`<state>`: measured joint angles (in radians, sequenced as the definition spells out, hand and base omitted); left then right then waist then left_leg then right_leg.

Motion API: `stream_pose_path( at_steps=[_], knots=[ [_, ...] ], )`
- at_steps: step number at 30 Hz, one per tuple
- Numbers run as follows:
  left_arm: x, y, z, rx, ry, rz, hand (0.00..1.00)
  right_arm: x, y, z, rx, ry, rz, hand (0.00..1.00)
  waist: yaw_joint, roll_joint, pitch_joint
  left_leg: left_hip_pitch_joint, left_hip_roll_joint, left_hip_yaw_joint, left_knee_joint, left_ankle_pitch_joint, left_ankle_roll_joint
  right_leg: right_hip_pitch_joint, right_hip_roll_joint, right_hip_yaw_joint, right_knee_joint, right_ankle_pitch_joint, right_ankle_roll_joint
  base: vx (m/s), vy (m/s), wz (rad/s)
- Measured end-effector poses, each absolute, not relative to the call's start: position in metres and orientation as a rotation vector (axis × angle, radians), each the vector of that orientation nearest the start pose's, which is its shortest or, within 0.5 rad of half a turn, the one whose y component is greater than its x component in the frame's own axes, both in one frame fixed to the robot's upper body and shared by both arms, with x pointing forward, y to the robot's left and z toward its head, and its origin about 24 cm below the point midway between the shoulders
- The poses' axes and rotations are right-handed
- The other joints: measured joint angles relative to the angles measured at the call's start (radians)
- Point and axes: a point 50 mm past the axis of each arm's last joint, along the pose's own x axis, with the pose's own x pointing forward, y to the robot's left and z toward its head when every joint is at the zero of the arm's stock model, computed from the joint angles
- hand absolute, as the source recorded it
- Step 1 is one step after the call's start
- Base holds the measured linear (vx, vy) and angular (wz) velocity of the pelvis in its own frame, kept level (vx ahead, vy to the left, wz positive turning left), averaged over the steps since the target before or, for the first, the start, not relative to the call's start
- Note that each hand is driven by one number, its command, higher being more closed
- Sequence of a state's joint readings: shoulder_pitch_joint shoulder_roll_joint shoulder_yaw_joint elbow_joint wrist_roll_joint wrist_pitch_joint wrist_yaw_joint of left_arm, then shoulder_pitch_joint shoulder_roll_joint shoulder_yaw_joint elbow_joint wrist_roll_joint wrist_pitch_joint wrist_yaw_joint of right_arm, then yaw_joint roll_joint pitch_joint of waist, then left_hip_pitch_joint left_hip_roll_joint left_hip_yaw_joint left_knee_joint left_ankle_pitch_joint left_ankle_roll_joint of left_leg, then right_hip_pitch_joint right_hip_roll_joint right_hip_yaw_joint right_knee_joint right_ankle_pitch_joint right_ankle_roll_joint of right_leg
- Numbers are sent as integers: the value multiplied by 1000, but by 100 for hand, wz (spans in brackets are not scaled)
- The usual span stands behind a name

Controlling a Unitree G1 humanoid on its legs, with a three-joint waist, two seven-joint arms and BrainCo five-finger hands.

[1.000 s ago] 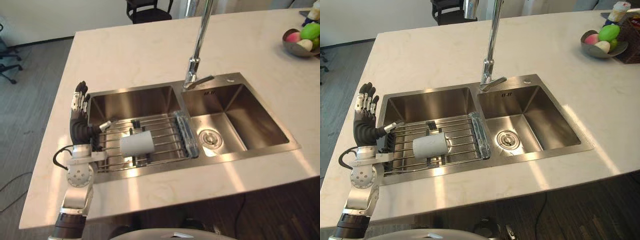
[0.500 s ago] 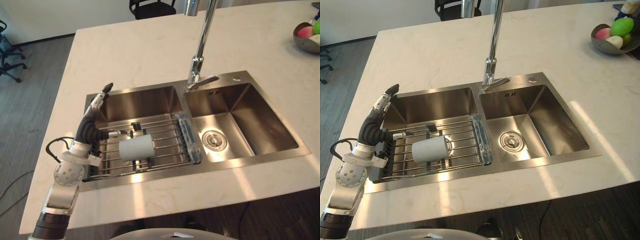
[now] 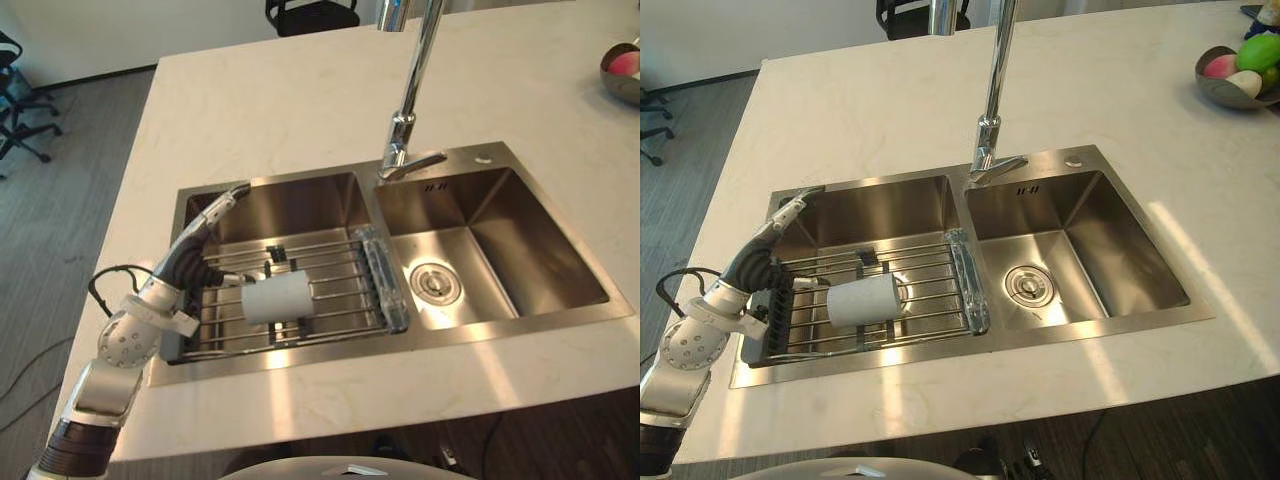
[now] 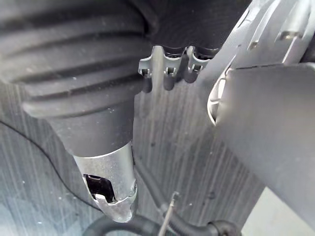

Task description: Walk over to the sink, pick up the cup, carry it to the dishwasher, place the cup inside the dishwasher, then close the dishwasher door

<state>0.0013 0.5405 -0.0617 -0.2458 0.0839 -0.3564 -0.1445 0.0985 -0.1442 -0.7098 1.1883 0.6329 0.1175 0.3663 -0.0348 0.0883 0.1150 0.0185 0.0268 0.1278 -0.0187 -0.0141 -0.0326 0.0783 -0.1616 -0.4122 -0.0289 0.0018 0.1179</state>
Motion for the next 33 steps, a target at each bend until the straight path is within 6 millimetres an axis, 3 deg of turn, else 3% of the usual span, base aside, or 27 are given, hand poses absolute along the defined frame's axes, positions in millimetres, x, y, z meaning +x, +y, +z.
stream_pose_path(
  at_steps=[10, 26, 33],
  knots=[
    [238, 165, 110, 685, -394, -523, 0, 54, -270, -152, 1003, 748, -758, 0, -30, 13, 3, 35, 2, 22, -37, 12, -3, 28, 13, 15, -53, 32, -3, -37, -7, -7],
    [243, 157, 85, 776, -233, -630, 0, 56, -267, -153, 1016, 745, -750, 0, -74, 12, 6, 40, 4, 36, -39, 11, -3, 25, 11, 24, -59, 34, -2, -19, -5, -2],
    [244, 161, 71, 832, -150, -640, 0, 56, -268, -152, 1015, 742, -750, 0, -78, 14, 16, 49, 8, 51, -40, 7, -5, 24, 13, 43, -59, 36, -3, -29, -11, -8]
  ],
)
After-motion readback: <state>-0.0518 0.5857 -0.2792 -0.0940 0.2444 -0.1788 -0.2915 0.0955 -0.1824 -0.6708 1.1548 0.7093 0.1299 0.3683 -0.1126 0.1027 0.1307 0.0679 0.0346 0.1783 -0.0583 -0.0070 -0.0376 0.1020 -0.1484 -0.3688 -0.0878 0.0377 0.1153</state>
